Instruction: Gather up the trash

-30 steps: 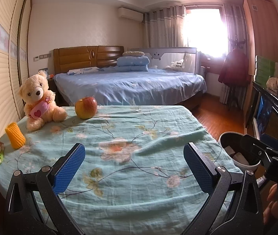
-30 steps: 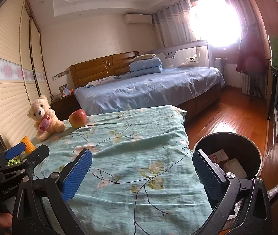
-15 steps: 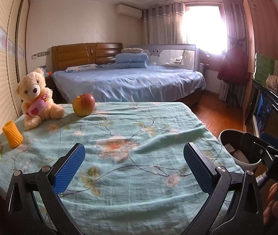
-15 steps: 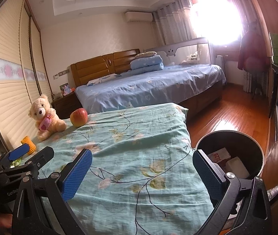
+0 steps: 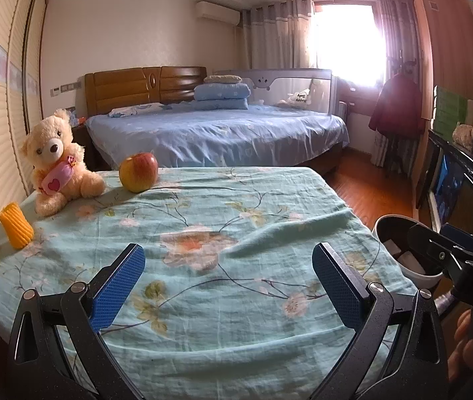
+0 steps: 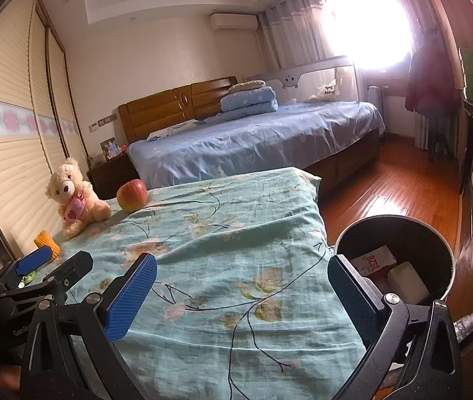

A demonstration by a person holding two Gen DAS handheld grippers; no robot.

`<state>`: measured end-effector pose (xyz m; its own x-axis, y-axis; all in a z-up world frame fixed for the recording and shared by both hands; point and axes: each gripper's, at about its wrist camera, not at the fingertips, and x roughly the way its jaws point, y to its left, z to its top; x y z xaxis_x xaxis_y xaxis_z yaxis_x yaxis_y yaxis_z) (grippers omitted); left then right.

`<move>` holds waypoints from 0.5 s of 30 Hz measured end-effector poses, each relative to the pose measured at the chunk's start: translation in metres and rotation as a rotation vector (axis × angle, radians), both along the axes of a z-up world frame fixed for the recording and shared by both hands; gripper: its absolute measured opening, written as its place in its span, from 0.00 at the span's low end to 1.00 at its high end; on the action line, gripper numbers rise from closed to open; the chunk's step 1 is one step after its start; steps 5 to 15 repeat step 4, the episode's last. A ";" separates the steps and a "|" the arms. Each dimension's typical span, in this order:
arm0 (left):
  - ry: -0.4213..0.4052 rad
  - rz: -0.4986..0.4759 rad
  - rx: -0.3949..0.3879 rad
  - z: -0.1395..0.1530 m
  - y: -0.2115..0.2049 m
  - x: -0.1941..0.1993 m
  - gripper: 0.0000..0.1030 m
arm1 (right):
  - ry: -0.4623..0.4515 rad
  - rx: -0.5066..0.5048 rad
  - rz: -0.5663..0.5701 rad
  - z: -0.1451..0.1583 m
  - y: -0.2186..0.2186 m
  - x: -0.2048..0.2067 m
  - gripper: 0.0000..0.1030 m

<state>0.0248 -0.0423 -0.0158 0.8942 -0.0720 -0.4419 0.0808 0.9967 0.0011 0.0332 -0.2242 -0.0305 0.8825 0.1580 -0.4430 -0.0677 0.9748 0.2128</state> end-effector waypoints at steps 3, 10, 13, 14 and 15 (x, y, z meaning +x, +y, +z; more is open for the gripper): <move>0.015 0.005 -0.004 -0.003 0.003 0.005 1.00 | 0.019 -0.002 -0.007 -0.003 -0.001 0.004 1.00; 0.020 0.007 -0.007 -0.004 0.003 0.007 1.00 | 0.028 0.001 -0.008 -0.005 -0.001 0.007 1.00; 0.020 0.007 -0.007 -0.004 0.003 0.007 1.00 | 0.028 0.001 -0.008 -0.005 -0.001 0.007 1.00; 0.020 0.007 -0.007 -0.004 0.003 0.007 1.00 | 0.028 0.001 -0.008 -0.005 -0.001 0.007 1.00; 0.020 0.007 -0.007 -0.004 0.003 0.007 1.00 | 0.028 0.001 -0.008 -0.005 -0.001 0.007 1.00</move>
